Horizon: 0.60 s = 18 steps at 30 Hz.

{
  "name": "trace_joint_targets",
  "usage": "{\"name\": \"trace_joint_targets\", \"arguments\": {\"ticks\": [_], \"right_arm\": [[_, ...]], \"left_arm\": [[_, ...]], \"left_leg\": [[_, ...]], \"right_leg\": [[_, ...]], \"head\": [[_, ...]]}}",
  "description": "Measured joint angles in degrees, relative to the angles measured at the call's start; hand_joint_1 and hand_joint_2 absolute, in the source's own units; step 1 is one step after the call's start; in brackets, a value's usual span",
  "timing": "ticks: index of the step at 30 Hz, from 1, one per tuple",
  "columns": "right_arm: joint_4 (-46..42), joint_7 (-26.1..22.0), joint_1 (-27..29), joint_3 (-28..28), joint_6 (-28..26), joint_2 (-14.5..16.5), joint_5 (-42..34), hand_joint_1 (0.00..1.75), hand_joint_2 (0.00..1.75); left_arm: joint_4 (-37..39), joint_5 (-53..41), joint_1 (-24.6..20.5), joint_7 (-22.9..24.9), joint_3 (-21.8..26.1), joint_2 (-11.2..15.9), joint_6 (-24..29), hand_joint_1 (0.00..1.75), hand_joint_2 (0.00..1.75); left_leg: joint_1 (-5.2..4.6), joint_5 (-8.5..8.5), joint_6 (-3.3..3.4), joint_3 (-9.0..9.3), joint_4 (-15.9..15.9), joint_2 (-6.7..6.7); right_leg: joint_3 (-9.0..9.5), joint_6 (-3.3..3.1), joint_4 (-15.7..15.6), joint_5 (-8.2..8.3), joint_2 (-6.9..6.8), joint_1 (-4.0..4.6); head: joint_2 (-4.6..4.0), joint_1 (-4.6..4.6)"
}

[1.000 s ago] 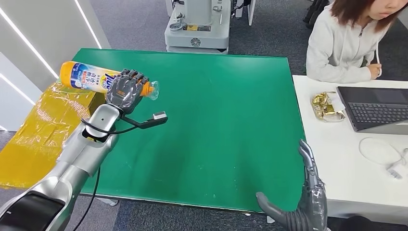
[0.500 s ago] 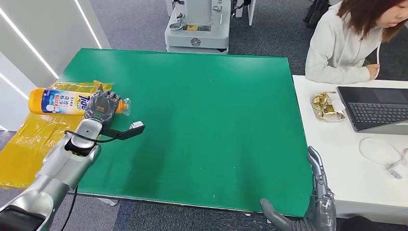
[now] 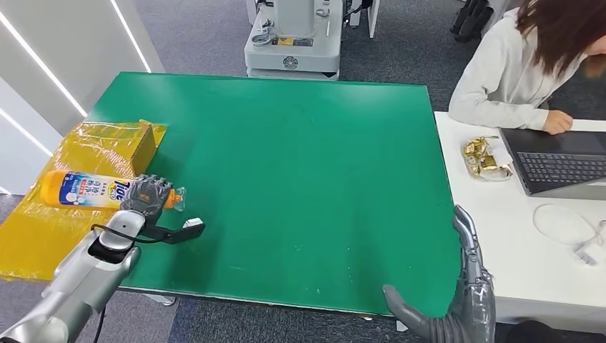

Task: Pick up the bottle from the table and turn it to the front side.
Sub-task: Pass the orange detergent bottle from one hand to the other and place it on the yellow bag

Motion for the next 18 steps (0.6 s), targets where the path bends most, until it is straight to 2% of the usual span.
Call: {"name": "trace_joint_targets", "arguments": {"ticks": [1, 4, 5, 11, 18], "right_arm": [[0.0, -0.1, -0.2, -0.1, 0.3, 0.1, 0.0, 0.00, 1.75], [0.0, -0.3, -0.6, -0.4, 1.1, 0.3, 0.0, 0.00, 1.75], [0.0, -0.3, -0.7, -0.4, 1.4, 0.3, 0.1, 0.00, 1.75], [0.3, 0.2, -2.0, -0.4, 2.5, 0.4, 0.8, 0.00, 1.75], [1.9, -0.7, -3.2, -0.3, 2.3, -0.6, -1.9, 0.00, 1.75]], "left_arm": [[0.0, 0.0, 0.3, -0.7, 0.1, -0.1, 0.0, 1.65, 1.75], [0.5, 0.3, 0.7, -2.4, 0.4, -0.9, 0.1, 0.36, 1.75], [0.9, 0.4, 0.8, -2.8, 0.6, -1.2, 0.5, 0.02, 1.75], [5.7, 0.3, -1.0, -3.6, 1.7, -3.7, 4.1, 0.00, 1.75], [11.8, 0.3, -4.4, -4.2, 2.9, -5.1, 7.4, 0.00, 1.75]], "left_leg": [[0.00, 0.00, 0.00, 0.00, 0.0, -0.01], [0.00, 0.00, 0.00, 0.00, 0.0, -0.01], [0.00, 0.00, 0.00, 0.00, 0.0, 0.00], [-0.01, 0.01, 0.00, 0.08, 0.0, -0.14], [-0.01, 0.01, -0.02, 0.37, 0.0, -0.14]], "right_leg": [[0.00, 0.00, 0.0, 0.00, -0.01, 0.00], [0.01, 0.00, 0.0, 0.00, -0.01, 0.00], [0.01, 0.00, 0.0, 0.01, 0.00, 0.00], [0.12, 0.00, 0.0, 0.00, -0.18, 0.00], [0.39, -0.07, 0.0, -0.05, -0.19, 0.00]], "head": [[0.00, 0.00], [0.00, 0.01], [0.00, 0.01], [0.00, 0.01], [0.00, 0.01]]}}
